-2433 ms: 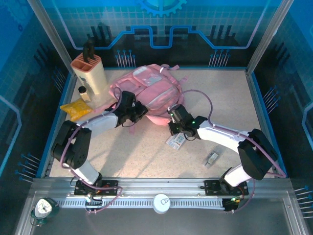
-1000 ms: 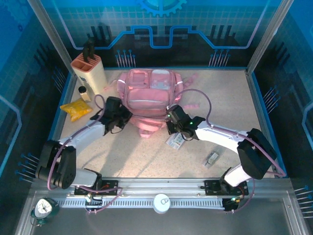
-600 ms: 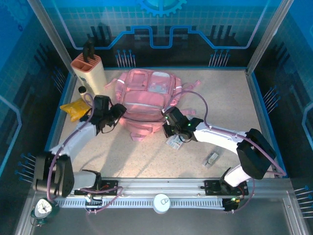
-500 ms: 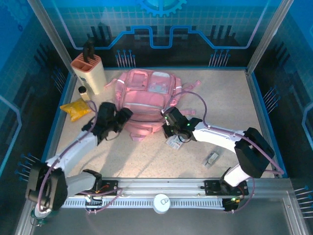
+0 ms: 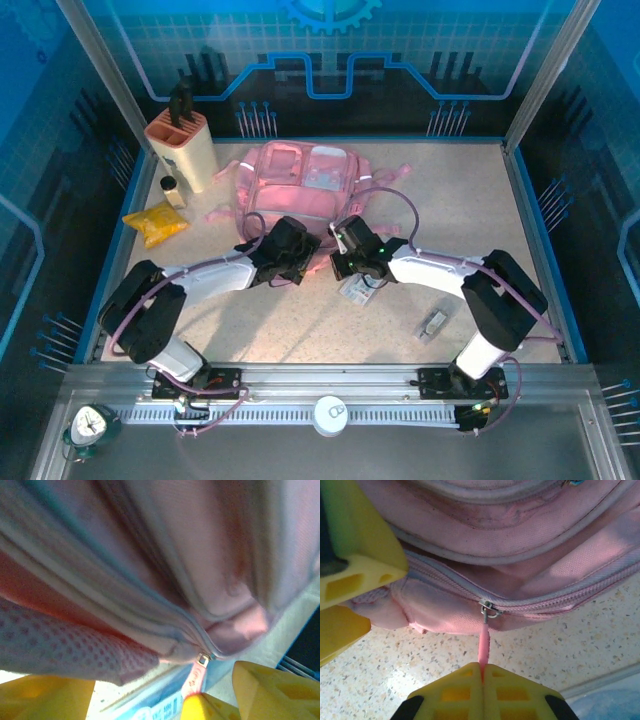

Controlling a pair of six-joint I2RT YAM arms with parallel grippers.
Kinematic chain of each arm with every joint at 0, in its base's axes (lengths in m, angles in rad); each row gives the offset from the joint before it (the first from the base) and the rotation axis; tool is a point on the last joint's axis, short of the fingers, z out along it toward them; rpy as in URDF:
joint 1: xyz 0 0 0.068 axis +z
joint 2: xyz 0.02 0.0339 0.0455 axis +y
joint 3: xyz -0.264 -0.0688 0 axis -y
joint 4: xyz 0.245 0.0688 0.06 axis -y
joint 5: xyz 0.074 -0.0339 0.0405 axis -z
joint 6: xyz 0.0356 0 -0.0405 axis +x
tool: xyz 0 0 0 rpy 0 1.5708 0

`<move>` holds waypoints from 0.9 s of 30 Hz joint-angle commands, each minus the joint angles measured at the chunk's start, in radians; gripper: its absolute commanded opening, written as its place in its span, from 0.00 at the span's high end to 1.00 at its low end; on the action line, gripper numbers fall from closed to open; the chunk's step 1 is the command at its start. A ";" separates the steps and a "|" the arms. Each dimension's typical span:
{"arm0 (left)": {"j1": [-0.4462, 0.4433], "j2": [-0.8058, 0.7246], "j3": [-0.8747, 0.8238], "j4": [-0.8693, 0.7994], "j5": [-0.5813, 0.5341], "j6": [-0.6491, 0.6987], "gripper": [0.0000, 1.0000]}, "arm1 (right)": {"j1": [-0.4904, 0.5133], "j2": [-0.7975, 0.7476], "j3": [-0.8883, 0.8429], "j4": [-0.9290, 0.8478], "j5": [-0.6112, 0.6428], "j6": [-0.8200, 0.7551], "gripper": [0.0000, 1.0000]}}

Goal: Pack the student bag

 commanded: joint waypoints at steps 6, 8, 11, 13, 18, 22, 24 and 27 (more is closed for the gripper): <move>0.006 0.038 0.015 -0.050 -0.078 -0.038 0.58 | -0.042 0.091 0.026 0.102 -0.123 -0.011 0.77; 0.006 0.036 0.005 -0.039 -0.077 -0.036 0.64 | -0.043 0.106 0.034 0.115 -0.119 -0.018 0.73; 0.005 0.032 0.004 -0.041 -0.073 -0.028 0.70 | -0.050 0.127 0.046 0.144 -0.134 -0.024 0.68; 0.004 0.029 0.009 -0.043 -0.075 -0.016 0.75 | -0.053 0.144 0.060 0.148 -0.141 -0.028 0.73; 0.005 0.018 0.004 -0.060 -0.080 0.002 0.88 | -0.061 0.129 0.086 0.081 -0.087 -0.020 0.83; 0.006 0.000 -0.001 -0.090 -0.097 0.028 1.00 | -0.059 0.104 0.100 -0.018 0.000 -0.014 0.94; 0.012 -0.030 -0.014 -0.116 -0.121 0.061 1.00 | -0.064 0.077 0.083 -0.048 0.064 -0.011 0.98; 0.040 -0.102 -0.044 -0.153 -0.156 0.141 1.00 | -0.092 0.052 0.056 -0.045 0.092 -0.008 1.00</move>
